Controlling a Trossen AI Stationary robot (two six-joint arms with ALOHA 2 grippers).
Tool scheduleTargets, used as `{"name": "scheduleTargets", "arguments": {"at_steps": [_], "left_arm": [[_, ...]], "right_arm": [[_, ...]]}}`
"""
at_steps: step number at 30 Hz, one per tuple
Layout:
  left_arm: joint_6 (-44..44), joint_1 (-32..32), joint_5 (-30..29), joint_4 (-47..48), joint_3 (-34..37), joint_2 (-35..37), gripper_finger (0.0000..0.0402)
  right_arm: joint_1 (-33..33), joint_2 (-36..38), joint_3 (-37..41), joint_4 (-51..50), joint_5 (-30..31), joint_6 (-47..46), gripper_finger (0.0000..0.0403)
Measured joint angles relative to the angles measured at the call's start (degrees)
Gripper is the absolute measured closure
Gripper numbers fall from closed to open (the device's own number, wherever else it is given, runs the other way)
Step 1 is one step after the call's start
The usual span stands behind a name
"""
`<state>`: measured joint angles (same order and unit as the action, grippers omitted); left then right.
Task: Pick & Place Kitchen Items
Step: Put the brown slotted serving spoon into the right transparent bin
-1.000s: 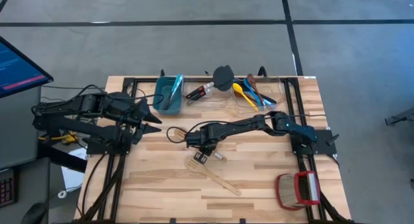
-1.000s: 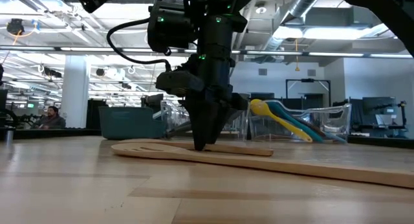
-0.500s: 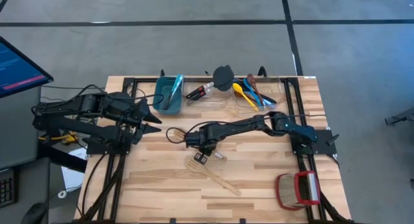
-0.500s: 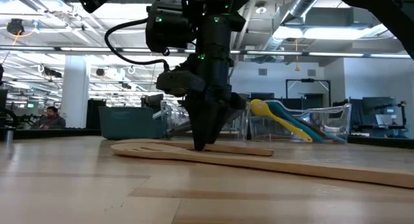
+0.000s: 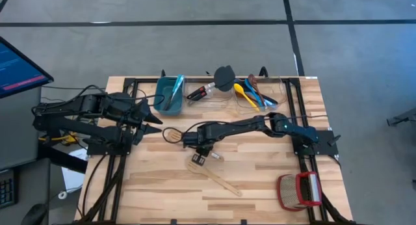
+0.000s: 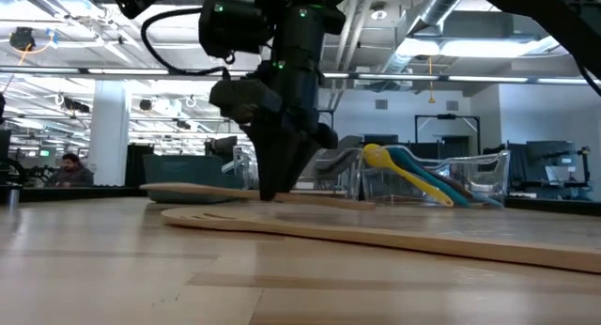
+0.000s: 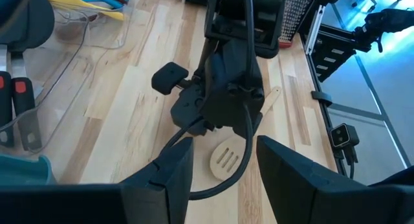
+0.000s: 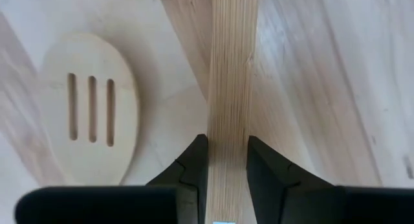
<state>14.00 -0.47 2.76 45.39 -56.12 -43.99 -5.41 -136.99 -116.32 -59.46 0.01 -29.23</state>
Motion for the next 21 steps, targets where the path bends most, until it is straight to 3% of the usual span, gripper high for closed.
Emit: {"name": "scheduleTargets", "arguments": {"at_steps": [4,15,21], "left_arm": [[0.02,0.0,0.0,0.0,0.0,-0.02,0.0243],[0.02,0.0,0.0,0.02,0.0,0.0,0.0243],[0.02,0.0,0.0,0.06,0.0,0.0,0.0243]], "right_arm": [[0.21,0.02,-2.56,-3.62,0.46,2.19,0.0334],[4.32,0.22,-13.32,-18.29,10.1,7.09,0.0334],[6.87,1.83,-17.93,-20.57,10.8,9.75,0.0334]]}}
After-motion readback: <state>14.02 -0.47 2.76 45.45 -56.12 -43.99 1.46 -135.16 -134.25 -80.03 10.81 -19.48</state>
